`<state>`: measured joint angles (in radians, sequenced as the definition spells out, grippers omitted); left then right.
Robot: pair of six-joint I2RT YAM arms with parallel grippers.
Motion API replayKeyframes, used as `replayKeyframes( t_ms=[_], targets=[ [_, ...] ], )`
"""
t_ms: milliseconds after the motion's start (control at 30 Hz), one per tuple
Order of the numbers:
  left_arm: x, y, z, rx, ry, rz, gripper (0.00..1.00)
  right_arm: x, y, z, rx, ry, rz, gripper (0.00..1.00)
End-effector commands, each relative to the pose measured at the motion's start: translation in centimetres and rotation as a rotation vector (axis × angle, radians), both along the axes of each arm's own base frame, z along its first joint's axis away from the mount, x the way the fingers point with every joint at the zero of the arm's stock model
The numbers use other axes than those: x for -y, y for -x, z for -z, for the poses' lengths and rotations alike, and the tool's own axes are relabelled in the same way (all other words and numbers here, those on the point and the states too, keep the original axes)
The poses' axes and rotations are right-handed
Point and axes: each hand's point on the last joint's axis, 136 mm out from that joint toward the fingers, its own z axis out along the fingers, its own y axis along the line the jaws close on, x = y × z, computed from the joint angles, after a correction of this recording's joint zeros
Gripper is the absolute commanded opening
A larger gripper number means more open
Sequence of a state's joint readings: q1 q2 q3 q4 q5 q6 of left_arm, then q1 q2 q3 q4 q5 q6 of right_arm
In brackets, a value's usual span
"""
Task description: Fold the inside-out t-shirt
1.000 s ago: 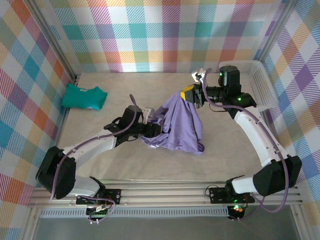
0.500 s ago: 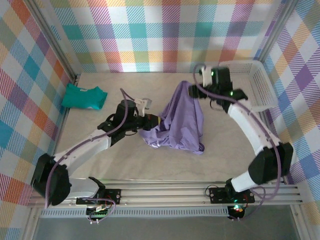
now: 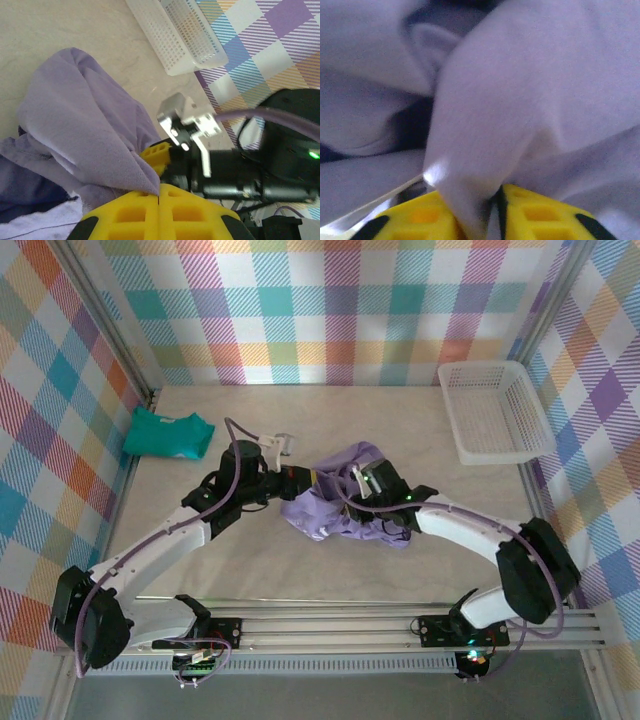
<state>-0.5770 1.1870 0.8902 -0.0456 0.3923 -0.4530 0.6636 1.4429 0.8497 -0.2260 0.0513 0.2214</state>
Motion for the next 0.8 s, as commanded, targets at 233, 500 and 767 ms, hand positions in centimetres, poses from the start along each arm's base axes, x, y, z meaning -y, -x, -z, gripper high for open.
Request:
replayKeyframes(
  t_ms=[233, 500, 767],
  targets=[
    [-5.5, -2.2, -6.3, 0.152, 0.132, -0.247, 0.0, 2.4, 1.9, -21.8, 0.463, -0.283, -0.222, 0.02],
    [-12.4, -2.6, -18.2, 0.402, 0.384, -0.441, 0.0, 7.2, -0.2, -32.3, 0.723, -0.201, -0.076, 0.0],
    [-10.8, -2.4, -14.8, 0.383, 0.343, -0.287, 0.0, 6.8, 0.5, -18.7, 0.478, -0.19, -0.061, 0.08]
  ],
)
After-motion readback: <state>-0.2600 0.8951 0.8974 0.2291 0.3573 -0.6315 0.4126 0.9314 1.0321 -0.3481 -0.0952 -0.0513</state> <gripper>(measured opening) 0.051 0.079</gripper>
